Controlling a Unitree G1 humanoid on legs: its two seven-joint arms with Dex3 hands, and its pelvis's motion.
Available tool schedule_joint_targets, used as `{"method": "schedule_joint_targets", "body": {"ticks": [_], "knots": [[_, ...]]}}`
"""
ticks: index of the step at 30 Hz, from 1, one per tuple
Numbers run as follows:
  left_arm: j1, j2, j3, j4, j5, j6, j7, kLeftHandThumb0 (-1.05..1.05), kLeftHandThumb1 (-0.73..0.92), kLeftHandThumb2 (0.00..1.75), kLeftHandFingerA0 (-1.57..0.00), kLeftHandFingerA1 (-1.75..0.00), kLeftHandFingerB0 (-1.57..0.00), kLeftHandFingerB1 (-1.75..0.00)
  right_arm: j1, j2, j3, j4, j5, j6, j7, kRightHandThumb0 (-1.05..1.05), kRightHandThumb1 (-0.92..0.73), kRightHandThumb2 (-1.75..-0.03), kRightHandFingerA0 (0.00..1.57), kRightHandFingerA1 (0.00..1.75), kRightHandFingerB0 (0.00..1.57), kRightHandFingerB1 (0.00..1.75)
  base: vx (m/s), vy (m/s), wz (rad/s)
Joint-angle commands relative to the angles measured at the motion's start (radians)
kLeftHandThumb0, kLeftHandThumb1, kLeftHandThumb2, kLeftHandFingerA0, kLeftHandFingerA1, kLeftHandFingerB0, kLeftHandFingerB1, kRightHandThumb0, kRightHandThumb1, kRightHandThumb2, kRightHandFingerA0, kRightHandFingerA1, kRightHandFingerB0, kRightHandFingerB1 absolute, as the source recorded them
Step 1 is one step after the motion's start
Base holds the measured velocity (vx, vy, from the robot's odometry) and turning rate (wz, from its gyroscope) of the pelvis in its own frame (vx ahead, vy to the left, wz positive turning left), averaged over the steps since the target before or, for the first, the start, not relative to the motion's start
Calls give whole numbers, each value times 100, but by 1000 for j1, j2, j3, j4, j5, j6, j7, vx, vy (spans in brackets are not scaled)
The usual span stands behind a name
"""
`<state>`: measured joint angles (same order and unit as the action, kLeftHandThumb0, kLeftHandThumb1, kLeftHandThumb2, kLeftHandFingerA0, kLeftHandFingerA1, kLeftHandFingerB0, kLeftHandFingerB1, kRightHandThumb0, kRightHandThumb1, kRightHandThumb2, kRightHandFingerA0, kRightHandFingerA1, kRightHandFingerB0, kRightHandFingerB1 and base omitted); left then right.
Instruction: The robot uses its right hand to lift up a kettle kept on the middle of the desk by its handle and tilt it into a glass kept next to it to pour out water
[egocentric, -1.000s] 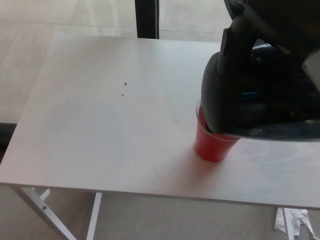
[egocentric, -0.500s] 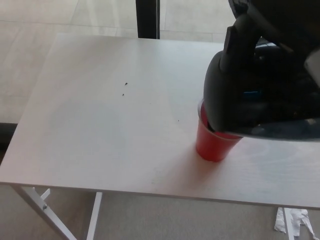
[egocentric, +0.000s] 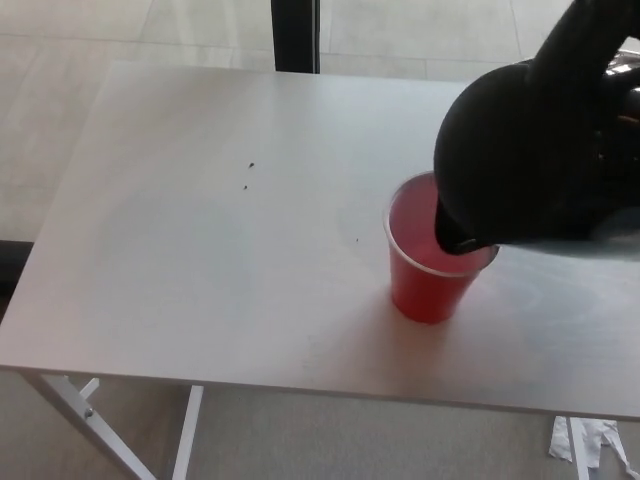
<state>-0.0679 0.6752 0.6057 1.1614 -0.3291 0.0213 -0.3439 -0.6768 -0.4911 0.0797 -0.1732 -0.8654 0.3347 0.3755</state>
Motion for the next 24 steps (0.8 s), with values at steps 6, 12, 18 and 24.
{"method": "schedule_joint_targets", "body": {"ticks": [6,12,18,24], "knots": [[16,11,2,15,-9,-5,-4,-105,38,122,-121,-121,-89,-160,120,-2,-159,25,115,87,-21,-20,-62,-84,94,167,87,107,0,0,0],[20,9,12,23,-20,-1,-9,-105,37,122,-123,-119,-92,-157,199,30,-200,7,130,153,-31,-21,-53,-91,104,152,89,91,0,0,0],[27,8,7,21,-17,1,-7,-105,39,123,-120,-121,-87,-160,287,87,-221,-12,155,194,-63,-23,-60,-78,93,167,78,77,0,0,0],[24,7,2,19,-14,4,4,-105,38,124,-120,-122,-89,-161,326,110,-221,-5,177,221,-85,-26,-63,-74,86,165,76,69,0,0,0]]}}
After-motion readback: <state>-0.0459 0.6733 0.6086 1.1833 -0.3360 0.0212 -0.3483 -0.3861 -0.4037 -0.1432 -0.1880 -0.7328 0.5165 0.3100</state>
